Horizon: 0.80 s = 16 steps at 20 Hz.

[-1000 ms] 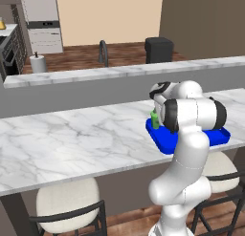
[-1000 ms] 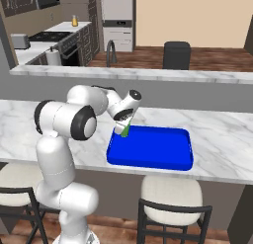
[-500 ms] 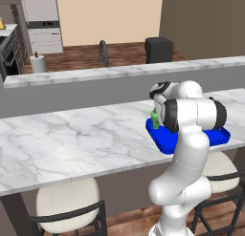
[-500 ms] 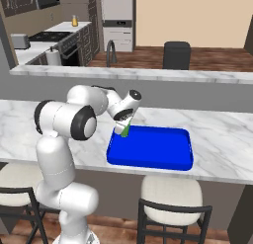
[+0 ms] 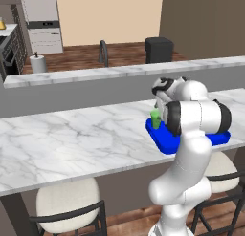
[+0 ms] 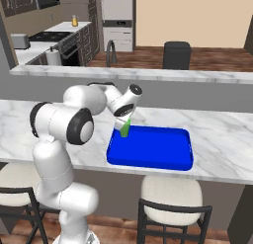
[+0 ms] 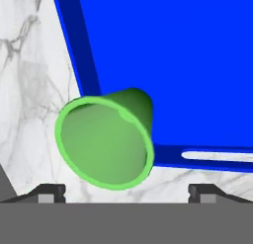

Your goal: There is a tray on the dining counter. Grab the cup, mug, and pitcher and place them on the tray. The pitcher may be placed next to the tray if it cannot fit the tray.

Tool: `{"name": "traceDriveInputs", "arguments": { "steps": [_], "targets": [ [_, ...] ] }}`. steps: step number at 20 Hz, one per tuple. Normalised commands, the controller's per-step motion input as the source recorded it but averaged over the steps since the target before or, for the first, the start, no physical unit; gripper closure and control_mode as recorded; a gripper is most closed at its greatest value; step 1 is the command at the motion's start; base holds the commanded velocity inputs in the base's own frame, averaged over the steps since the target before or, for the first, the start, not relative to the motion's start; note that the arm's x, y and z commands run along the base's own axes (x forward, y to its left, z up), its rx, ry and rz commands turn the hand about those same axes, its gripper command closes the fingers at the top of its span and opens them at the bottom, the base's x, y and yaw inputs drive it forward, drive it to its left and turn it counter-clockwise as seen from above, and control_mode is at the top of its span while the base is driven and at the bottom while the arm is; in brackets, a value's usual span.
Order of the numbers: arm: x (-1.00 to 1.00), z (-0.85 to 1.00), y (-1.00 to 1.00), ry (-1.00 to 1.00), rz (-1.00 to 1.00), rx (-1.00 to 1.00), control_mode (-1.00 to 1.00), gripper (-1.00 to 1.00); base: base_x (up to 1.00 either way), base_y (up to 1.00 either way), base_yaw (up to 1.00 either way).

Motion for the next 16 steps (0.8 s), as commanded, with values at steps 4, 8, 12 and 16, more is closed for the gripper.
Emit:
{"name": "traceDriveInputs", "arguments": {
  "steps": [4,8,12,16],
  "targets": [
    [-0.19,0.51,0.00,-0.02,0.00,0.00,-1.00,-1.00,0.00,0.00,0.00],
    [-0.40,0.51,0.00,0.00,0.00,-0.02,-1.00,-1.00,0.00,0.00,0.00],
    [-0.69,0.50,0.00,0.00,0.09,-0.12,-1.00,-1.00,0.00,0.00,0.00],
    [-0.87,0.38,0.00,0.00,0.19,-0.20,-1.00,-1.00,0.00,0.00,0.00]
  ]
}}
